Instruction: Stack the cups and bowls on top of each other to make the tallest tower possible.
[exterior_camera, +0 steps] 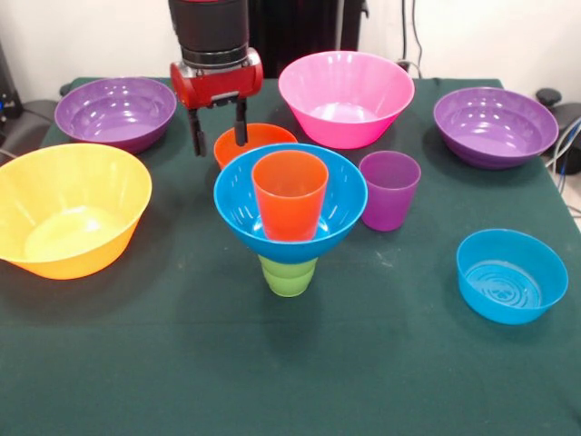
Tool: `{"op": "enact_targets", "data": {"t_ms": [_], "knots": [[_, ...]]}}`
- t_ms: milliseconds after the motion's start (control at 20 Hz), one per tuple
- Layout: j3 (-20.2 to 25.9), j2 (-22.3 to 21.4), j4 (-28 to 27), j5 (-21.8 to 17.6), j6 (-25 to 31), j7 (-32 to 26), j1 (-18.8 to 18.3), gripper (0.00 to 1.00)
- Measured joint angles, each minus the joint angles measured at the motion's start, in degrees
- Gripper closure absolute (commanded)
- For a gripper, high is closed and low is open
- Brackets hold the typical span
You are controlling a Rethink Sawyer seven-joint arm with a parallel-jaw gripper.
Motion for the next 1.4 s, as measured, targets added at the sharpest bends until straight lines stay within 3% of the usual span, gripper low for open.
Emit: {"op": "enact_targets", "data": {"t_ms": [500,1400], "knots": [[-0.72,2.19,-0.03,-1.82,0.0,0.0,0.59,0.0],[-7.94,3.53,-1.08,-4.8,-0.01,0.0,5.92,0.0]]}}
